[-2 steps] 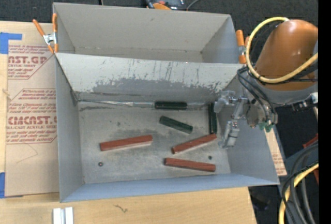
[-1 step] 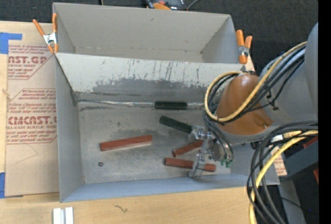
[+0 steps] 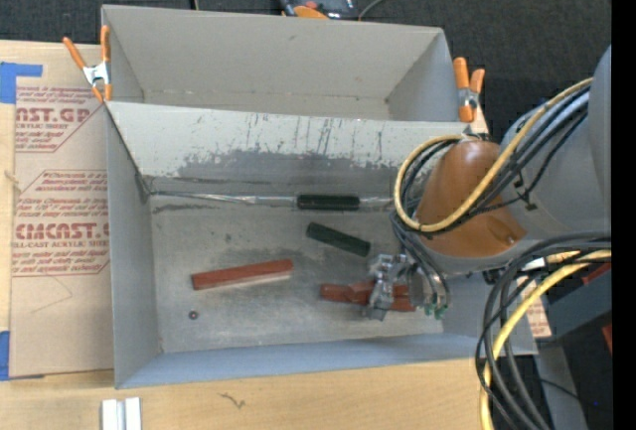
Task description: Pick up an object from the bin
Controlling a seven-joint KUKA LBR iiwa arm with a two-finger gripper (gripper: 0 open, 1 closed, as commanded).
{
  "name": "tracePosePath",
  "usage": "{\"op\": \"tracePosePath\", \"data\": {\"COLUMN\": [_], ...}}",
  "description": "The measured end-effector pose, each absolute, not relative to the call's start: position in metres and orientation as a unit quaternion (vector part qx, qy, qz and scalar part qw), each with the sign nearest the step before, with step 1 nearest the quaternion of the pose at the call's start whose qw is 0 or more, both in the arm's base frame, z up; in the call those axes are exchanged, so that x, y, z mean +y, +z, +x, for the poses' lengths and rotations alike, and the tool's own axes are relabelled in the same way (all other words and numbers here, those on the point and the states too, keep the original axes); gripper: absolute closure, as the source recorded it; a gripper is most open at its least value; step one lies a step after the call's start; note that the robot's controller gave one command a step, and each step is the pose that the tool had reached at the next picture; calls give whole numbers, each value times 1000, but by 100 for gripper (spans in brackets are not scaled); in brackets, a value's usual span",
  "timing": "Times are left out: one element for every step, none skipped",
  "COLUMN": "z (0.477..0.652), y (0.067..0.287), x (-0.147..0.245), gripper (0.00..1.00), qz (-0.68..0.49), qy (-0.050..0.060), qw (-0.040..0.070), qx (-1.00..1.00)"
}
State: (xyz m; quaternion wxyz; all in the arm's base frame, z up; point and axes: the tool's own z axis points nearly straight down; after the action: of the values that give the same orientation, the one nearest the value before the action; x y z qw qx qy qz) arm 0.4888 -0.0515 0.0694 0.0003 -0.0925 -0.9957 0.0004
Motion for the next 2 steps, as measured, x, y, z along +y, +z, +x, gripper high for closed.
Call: {"op": "tracePosePath", "data": {"z": [499,498], "y": [243,238], "x": [-77,-77], "gripper": [100,0], "qz": [-97,-97], "qy": [0,0], "qw": [-5,-1], "qx": [-995,-995]}}
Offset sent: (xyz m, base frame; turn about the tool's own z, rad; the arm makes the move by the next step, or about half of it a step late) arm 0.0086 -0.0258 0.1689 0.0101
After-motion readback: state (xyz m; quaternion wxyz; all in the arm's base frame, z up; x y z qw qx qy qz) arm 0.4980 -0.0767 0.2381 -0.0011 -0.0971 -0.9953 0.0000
